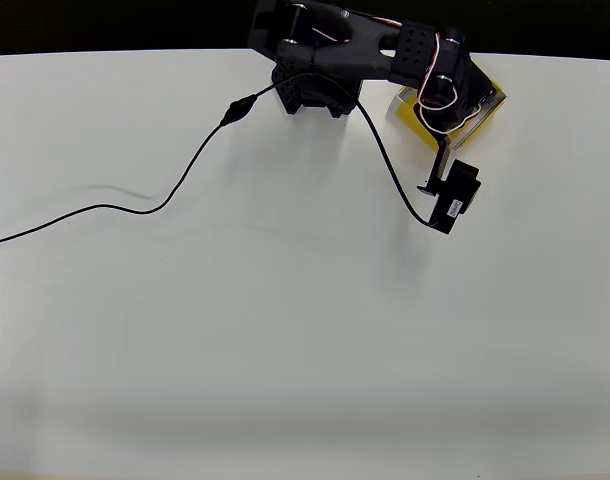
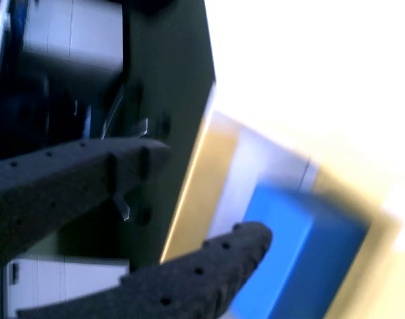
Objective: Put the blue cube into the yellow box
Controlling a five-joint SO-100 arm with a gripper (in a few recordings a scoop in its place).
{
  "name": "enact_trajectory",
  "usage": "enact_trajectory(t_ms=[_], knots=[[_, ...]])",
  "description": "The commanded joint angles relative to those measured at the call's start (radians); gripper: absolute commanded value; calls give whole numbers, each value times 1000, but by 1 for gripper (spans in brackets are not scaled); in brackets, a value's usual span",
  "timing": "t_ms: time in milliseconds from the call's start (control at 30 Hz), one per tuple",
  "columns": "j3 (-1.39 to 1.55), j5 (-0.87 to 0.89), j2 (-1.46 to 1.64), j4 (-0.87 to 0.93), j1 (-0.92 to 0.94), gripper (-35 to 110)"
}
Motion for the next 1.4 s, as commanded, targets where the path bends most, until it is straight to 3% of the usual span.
enact_trajectory(t_ms=[0,233,667,1100,1233,1367], knots=[[-106,-120,64,-28,158,14],[-74,-322,137,-15,491,0],[186,-661,405,-35,1129,0],[499,-793,644,-150,1759,0],[575,-782,687,-149,1853,0],[660,-726,750,-147,1812,0]])
